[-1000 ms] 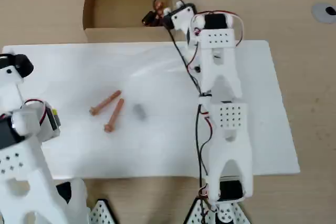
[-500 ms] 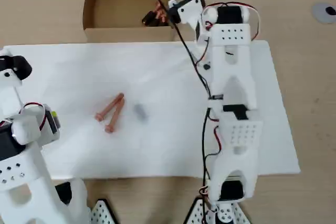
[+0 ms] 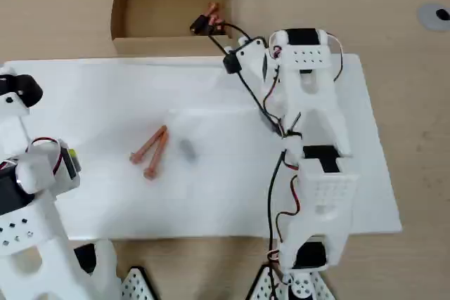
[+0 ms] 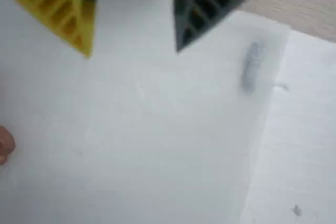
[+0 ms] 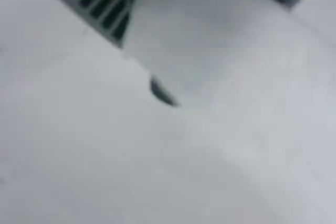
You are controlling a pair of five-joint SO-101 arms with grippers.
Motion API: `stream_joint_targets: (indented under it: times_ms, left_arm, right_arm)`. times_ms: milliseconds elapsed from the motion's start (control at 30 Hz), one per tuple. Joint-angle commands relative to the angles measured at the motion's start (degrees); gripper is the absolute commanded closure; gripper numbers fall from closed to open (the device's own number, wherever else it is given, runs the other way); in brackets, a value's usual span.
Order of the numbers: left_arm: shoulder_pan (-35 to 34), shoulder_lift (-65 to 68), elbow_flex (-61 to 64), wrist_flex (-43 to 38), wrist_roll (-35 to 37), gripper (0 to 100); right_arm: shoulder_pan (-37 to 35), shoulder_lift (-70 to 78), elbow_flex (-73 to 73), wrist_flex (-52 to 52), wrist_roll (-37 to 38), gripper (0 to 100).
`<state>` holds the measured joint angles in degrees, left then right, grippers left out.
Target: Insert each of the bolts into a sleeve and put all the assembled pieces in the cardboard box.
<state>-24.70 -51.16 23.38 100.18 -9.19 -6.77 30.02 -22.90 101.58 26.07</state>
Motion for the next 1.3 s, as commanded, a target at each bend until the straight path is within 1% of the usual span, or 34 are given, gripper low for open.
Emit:
stream_joint_targets:
  times_ms: [0, 67, 200, 267, 400, 600, 767, 900, 1067, 1167, 1267]
  left_arm:
    - [-0.6, -0.7, -2.5, 0.2, -0.4, 89]
    - [-0.7, -0.7, -2.5, 0.2, -0.4, 89]
    - [-0.7, -0.7, -2.5, 0.2, -0.4, 89]
    - [-0.7, -0.7, -2.5, 0.2, -0.4, 89]
    - [-0.7, -0.7, -2.5, 0.2, -0.4, 89]
    - [-0.7, -0.7, -2.5, 0.2, -0.4, 89]
    - [-0.7, -0.7, -2.5, 0.2, -0.4, 89]
    - [-0.7, -0.7, -2.5, 0.2, -0.4, 89]
    - [-0.3, -0.7, -2.5, 0.2, -0.4, 89]
    - [-0.2, -0.7, -2.5, 0.2, -0.3, 89]
    - [-0.1, -0.1, -2.2, 0.2, -0.2, 89]
  right_arm:
    - [0.1, -4.3, 0.2, 0.9, 2.5, 98.7]
    - [-0.4, -3.0, 0.6, 0.9, 3.7, 97.3]
    - [-0.6, 1.3, -0.1, 0.8, 4.5, 84.7]
    - [-0.6, 3.5, -0.8, 0.4, 4.5, 81.9]
    - [-0.2, 6.3, -3.7, 0.7, 4.5, 81.7]
    - [0.0, 6.3, -7.3, 0.8, 4.4, 81.5]
    - [1.9, 6.2, -12.4, 0.9, 4.2, 81.5]
    - [4.9, 3.2, -17.7, 0.9, 4.0, 81.5]
    - [7.5, -4.9, -21.7, 0.9, 4.3, 81.4]
    - [7.5, -9.6, -17.8, 0.9, 4.3, 81.4]
    - [6.4, -14.3, -6.0, 0.9, 4.0, 81.4]
